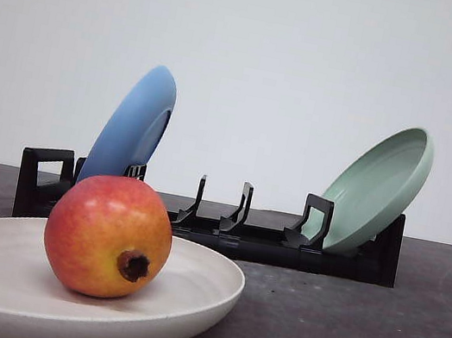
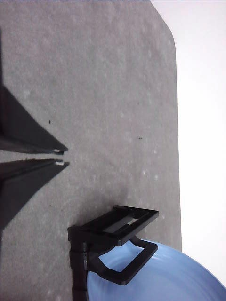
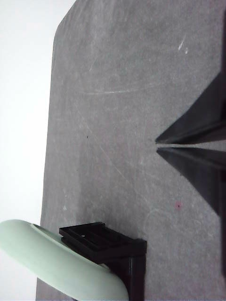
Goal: Place pomegranate in white plate
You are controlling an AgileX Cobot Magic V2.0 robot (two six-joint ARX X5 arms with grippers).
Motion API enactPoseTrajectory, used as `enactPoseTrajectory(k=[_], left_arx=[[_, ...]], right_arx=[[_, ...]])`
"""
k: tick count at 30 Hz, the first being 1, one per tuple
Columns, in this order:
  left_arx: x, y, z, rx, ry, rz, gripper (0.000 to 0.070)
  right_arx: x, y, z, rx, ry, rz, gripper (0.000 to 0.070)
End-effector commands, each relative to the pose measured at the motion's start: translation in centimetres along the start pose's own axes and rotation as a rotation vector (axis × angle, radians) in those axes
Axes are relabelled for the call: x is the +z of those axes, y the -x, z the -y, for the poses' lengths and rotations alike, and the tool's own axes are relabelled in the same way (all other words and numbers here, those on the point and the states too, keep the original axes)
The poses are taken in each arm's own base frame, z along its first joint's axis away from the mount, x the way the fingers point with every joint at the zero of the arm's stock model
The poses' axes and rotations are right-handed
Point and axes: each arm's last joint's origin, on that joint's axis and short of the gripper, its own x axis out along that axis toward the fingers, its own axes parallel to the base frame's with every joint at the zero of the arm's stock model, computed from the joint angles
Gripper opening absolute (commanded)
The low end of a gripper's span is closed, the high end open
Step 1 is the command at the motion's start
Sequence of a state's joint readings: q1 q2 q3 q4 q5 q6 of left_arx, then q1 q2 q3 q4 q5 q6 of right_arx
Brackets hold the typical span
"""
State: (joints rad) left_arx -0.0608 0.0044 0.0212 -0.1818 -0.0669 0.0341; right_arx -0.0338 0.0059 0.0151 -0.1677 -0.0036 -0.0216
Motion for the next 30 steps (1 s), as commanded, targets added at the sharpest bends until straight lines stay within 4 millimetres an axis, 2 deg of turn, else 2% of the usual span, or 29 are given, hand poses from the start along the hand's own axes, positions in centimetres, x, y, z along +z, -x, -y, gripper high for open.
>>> enactPoseTrajectory(k=[1, 30], left_arx=[[-0.35, -0.09, 0.02, -0.003, -0.007, -0.013, 0.0000], [-0.34, -0.09, 0.02, -0.003, -0.007, -0.013, 0.0000]], right_arx=[[-0.01, -0.02, 0.02, -0.004, -0.012, 0.009, 0.0004], [-0.01, -0.02, 0.01, -0.004, -0.012, 0.009, 0.0004]])
